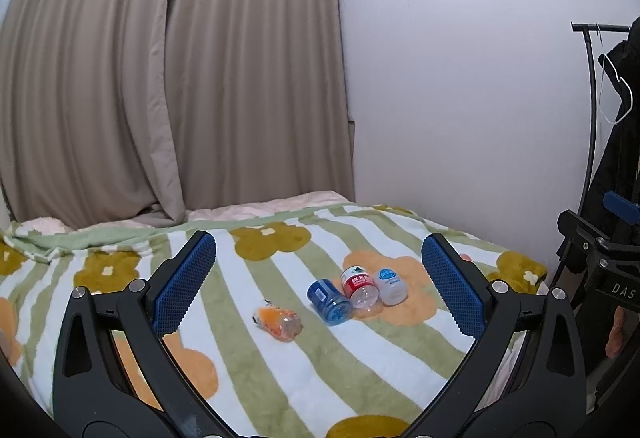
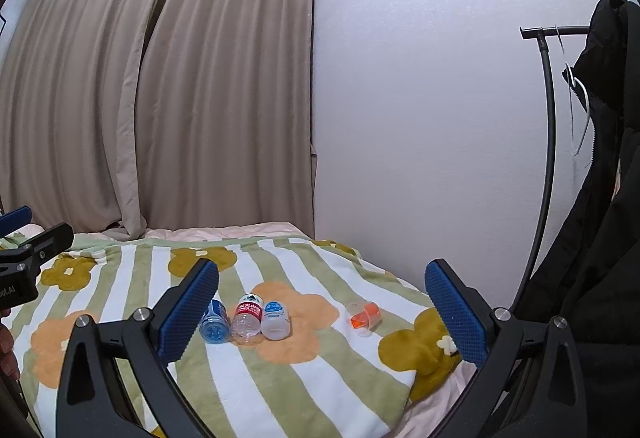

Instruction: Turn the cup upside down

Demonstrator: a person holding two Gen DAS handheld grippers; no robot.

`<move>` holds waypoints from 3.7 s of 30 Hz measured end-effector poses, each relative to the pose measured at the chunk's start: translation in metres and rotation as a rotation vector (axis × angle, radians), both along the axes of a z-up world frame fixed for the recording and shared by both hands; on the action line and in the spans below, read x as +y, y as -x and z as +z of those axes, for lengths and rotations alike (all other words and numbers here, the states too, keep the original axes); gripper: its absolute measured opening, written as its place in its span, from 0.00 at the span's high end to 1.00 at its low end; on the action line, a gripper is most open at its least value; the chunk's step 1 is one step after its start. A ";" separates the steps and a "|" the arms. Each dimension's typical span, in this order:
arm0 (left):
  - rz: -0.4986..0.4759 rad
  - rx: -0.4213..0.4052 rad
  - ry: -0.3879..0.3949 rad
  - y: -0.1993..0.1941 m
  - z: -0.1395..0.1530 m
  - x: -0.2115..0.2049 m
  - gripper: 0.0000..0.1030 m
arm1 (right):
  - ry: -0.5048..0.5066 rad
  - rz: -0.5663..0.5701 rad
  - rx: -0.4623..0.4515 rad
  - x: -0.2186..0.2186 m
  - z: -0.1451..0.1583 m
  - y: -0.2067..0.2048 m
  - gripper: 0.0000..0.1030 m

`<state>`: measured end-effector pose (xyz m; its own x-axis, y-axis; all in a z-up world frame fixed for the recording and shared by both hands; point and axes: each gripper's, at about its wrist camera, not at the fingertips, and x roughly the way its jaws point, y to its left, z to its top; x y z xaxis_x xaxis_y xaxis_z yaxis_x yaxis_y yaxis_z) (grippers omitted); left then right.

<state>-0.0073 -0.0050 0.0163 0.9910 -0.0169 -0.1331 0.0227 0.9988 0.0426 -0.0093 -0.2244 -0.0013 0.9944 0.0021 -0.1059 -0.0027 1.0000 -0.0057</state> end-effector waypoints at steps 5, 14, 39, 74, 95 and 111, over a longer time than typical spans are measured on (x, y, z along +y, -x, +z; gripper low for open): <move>0.009 0.007 0.007 -0.001 0.002 0.000 0.01 | 0.001 0.000 0.000 0.001 -0.003 0.000 0.00; 0.008 0.013 0.009 0.000 0.003 0.001 0.01 | 0.001 0.002 0.002 0.001 -0.004 0.000 0.00; 0.014 0.013 0.015 0.001 0.003 0.002 0.01 | 0.005 0.011 0.001 0.005 -0.006 0.001 0.00; -0.220 0.683 -0.033 -0.257 -0.028 -0.007 0.01 | -0.009 0.187 0.086 0.016 -0.041 -0.057 0.00; -0.044 1.239 0.134 -0.434 -0.210 0.014 0.15 | -0.003 0.414 0.260 0.057 -0.142 -0.153 0.00; -0.148 1.230 0.344 -0.396 -0.184 0.032 0.31 | -0.032 0.408 0.246 0.054 -0.138 -0.145 0.00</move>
<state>0.3891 0.0272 -0.1680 0.2058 -0.3314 -0.9208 -0.0252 0.9388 -0.3435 0.1352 -0.1700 -0.1394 0.8571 0.3939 -0.3319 -0.3921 0.9168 0.0755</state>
